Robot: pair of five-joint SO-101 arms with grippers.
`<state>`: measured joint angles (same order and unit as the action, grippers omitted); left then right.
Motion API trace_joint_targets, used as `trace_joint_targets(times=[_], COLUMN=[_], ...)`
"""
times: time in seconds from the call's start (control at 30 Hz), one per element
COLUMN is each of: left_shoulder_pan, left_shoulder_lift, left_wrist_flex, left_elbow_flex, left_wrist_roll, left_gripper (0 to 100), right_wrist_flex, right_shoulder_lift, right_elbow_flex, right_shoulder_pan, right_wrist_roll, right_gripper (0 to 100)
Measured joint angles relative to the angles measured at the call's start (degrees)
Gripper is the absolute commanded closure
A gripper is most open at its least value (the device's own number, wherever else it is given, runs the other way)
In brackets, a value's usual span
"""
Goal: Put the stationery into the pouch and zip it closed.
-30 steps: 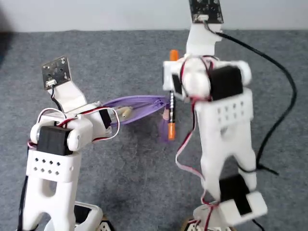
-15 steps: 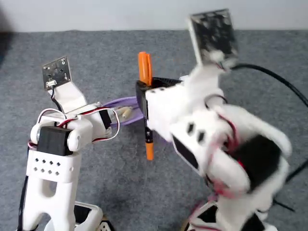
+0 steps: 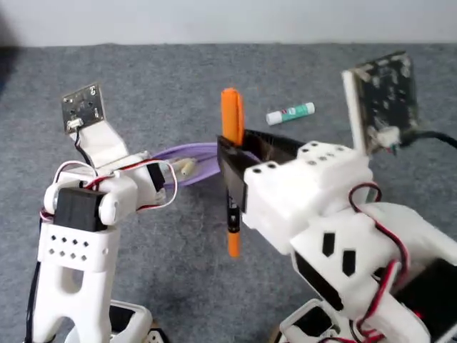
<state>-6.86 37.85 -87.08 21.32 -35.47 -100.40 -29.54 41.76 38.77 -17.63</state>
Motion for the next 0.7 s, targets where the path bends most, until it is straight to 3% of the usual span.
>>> trace_joint_targets(times=[0.4,0.7], left_shoulder_pan=[0.0,0.0], left_shoulder_lift=[0.0,0.0], left_wrist_flex=[0.0,0.0], left_elbow_flex=[0.0,0.0], left_wrist_roll=[0.0,0.0], left_gripper=[99,99], right_wrist_flex=[1.6,28.1], right_shoulder_lift=[-15.9,-34.0], right_elbow_flex=[-23.5,-54.1], right_shoulder_pan=[0.0,-1.6], right_wrist_roll=[0.0,3.4], right_gripper=[99.1,99.1])
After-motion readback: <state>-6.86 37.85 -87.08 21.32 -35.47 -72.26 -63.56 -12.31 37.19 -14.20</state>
